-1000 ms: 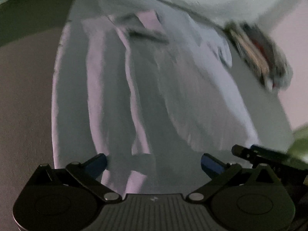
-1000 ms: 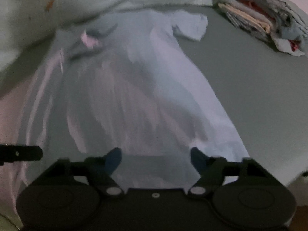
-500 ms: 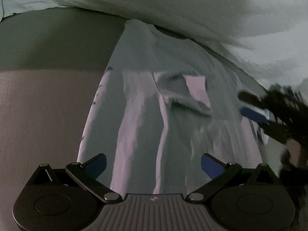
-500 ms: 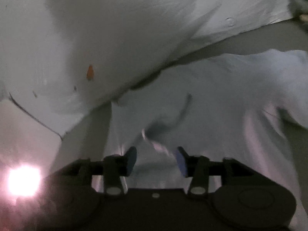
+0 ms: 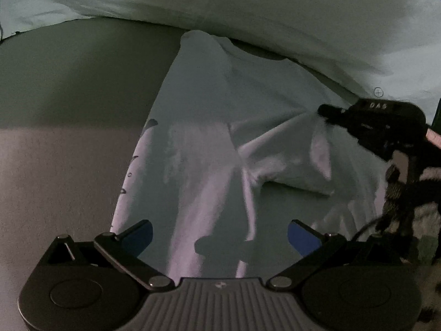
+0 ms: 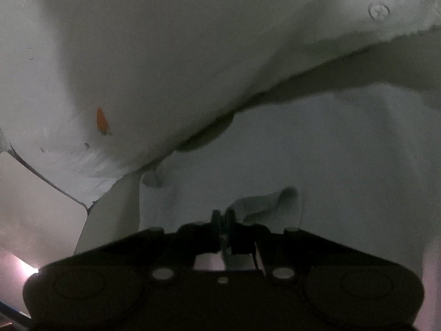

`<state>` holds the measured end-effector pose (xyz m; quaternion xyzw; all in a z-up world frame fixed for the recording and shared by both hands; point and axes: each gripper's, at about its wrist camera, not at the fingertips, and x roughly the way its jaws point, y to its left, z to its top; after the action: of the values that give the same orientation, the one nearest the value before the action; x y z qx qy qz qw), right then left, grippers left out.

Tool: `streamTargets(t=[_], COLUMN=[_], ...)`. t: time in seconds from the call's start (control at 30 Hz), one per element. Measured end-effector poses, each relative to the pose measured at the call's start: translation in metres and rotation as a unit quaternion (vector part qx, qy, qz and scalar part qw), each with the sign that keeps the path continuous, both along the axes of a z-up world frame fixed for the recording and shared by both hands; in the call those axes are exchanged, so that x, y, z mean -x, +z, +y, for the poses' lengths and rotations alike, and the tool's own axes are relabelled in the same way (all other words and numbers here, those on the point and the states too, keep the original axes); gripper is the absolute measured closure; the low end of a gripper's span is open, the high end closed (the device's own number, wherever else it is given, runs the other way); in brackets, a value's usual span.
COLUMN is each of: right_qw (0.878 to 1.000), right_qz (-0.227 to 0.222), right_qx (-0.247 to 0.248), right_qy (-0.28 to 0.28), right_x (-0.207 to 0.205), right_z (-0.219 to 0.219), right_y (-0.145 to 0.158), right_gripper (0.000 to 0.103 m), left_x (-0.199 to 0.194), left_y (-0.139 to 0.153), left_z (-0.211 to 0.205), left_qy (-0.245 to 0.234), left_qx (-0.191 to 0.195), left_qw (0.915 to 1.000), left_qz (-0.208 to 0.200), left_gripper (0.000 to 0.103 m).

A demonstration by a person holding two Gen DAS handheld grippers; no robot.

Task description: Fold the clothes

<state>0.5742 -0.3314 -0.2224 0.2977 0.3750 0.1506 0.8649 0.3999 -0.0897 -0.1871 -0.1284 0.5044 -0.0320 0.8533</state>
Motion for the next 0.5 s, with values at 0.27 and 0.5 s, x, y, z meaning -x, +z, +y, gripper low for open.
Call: streamTargets(t=[0.27, 0.5], right_qw=[0.997, 0.991], right_qz=[0.034, 0.031], right_qx=[0.06, 0.13], right_qy=[-0.037, 0.02], right_x=[0.018, 0.065], right_z=[-0.006, 0.042], right_y=[0.006, 0.003], right_gripper=[0.075, 0.065], left_x=[0.001, 0.0], left_y=[-0.013, -0.016], left_z=[0.004, -0.005], left_qy=[-0.006, -0.034], left_qx=[0.012, -0.017], left_qw=[0.9998, 0.9992], left_qz=[0.017, 0.013], left_gripper=[0.0, 0.0])
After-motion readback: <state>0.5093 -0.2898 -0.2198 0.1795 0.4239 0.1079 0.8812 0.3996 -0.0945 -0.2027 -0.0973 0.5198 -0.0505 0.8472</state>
